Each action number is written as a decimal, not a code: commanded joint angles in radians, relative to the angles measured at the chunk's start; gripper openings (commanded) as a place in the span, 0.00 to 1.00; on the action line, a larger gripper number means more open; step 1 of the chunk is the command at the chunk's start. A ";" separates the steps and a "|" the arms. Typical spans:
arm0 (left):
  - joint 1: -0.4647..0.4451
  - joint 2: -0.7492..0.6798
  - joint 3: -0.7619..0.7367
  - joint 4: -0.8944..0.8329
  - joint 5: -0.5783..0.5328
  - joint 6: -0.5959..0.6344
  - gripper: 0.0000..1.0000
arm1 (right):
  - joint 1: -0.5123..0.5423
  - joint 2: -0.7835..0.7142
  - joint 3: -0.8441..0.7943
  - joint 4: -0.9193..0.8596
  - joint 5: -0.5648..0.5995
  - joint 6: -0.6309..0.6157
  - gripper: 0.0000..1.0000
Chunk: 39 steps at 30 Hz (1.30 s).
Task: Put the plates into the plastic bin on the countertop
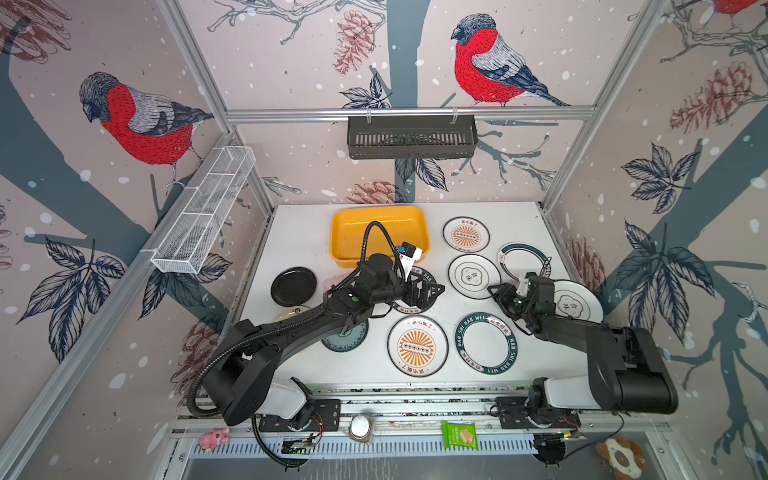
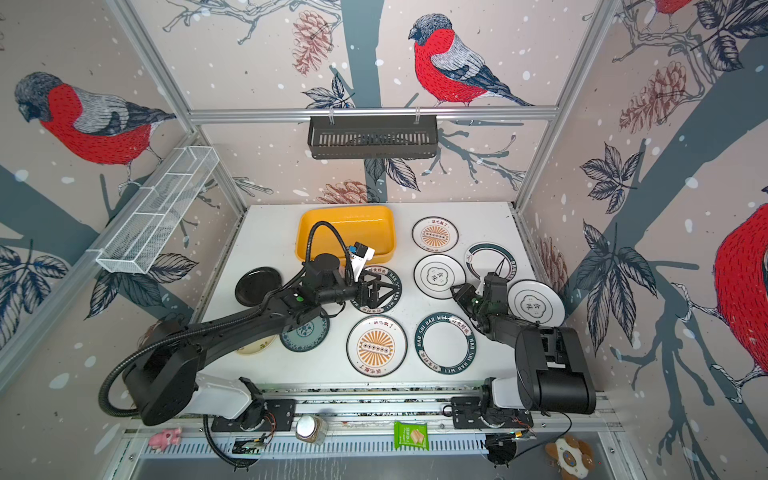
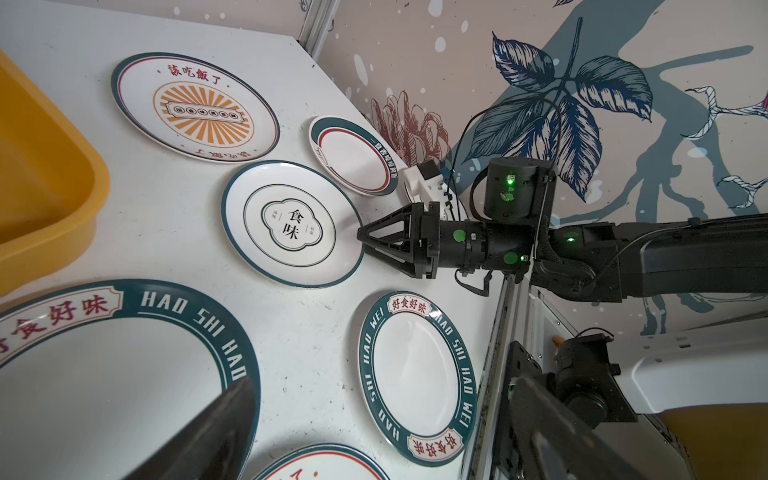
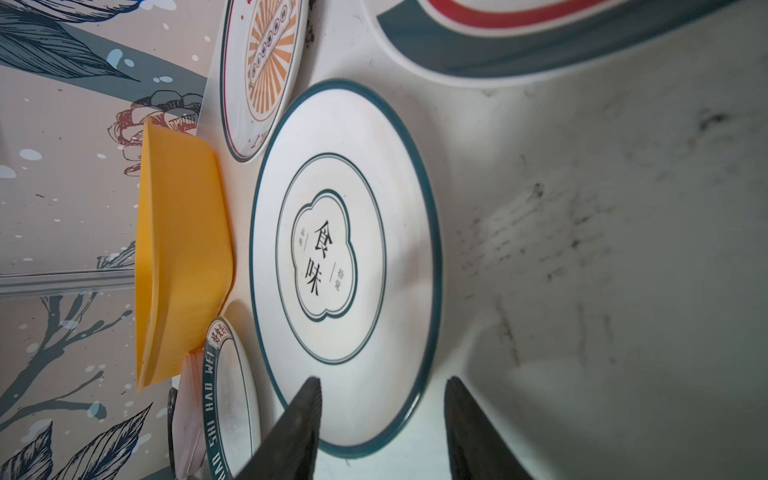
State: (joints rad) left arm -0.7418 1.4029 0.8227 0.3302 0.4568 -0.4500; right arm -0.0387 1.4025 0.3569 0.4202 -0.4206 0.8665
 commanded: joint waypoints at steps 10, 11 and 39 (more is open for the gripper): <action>-0.001 -0.044 0.026 -0.060 -0.063 -0.002 0.96 | 0.000 0.111 0.018 0.144 0.008 0.037 0.34; -0.001 -0.046 0.018 -0.053 -0.060 -0.008 0.96 | 0.001 0.127 0.024 0.147 0.006 0.043 0.28; 0.122 -0.055 -0.052 0.015 -0.058 -0.067 0.96 | 0.220 -0.412 0.127 -0.287 0.242 0.025 0.00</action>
State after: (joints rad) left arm -0.6571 1.3453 0.7753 0.3096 0.3702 -0.4755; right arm 0.1539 1.0290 0.4603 0.1932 -0.1913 0.9100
